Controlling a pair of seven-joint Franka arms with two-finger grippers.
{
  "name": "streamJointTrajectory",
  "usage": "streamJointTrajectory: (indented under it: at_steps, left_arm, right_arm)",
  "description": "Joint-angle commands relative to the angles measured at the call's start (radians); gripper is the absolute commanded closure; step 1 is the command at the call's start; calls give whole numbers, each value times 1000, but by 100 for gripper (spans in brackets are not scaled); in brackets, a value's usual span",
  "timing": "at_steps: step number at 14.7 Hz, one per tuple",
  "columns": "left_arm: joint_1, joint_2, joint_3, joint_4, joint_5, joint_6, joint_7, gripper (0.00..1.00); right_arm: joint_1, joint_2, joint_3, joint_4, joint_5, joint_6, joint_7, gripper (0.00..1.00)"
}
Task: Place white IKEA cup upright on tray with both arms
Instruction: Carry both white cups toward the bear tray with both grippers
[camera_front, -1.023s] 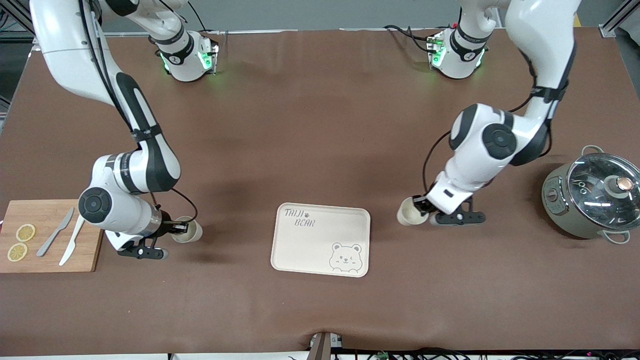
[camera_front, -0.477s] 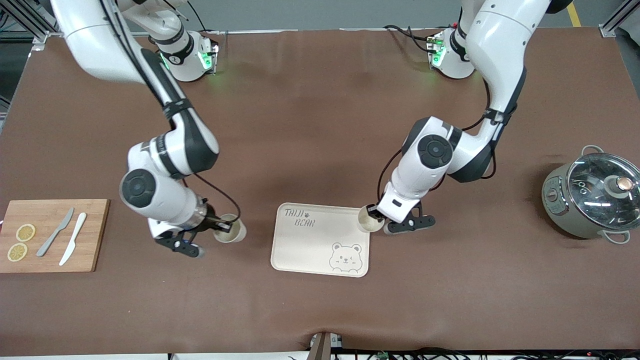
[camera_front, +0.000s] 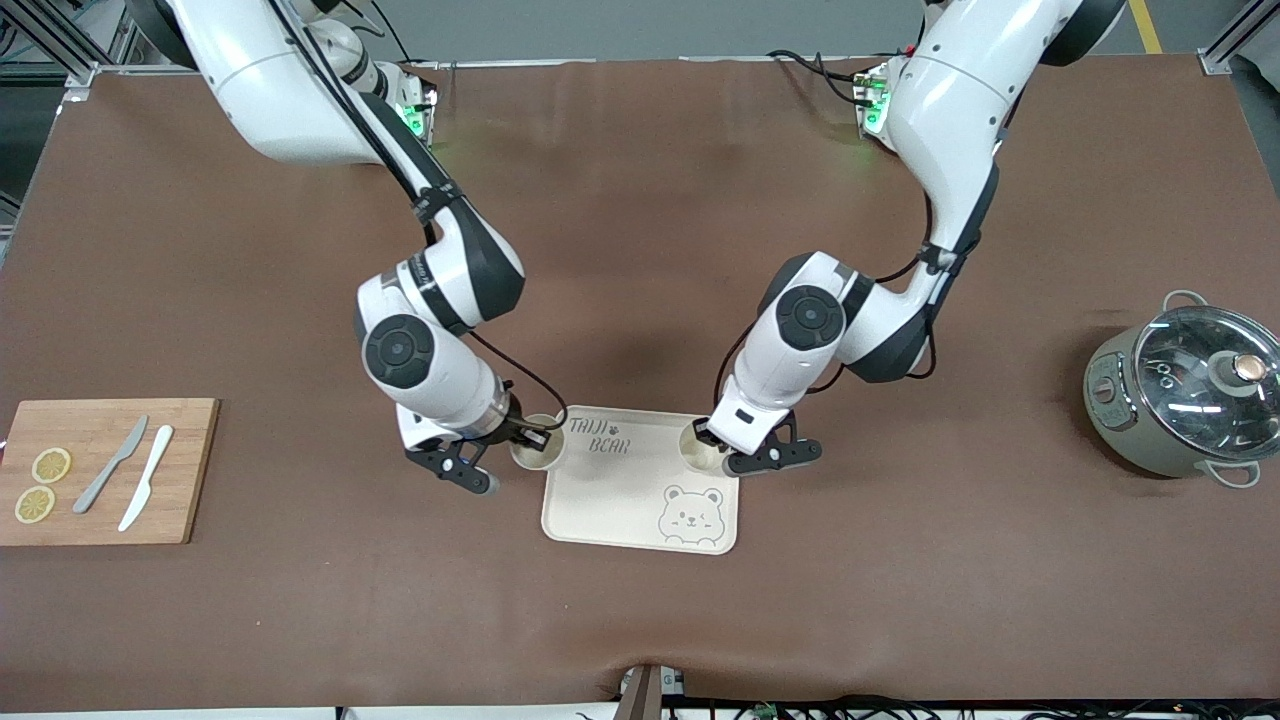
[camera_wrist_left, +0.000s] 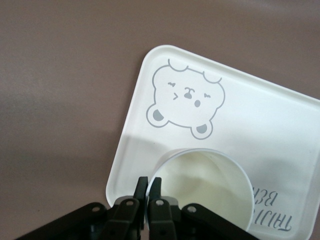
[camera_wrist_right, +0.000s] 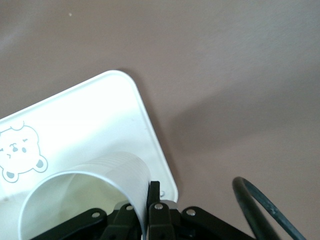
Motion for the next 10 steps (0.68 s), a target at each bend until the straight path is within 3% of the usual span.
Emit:
streamJointTrajectory:
  at_steps: [1, 10]
  left_arm:
    - [-65, 34, 59, 50, 29, -17, -36, 100]
    - [-91, 60, 90, 51, 29, 8, -37, 100]
  right_arm:
    - [31, 56, -10, 49, -21, 35, 56, 100]
    - [88, 142, -28, 43, -110, 168, 151, 100]
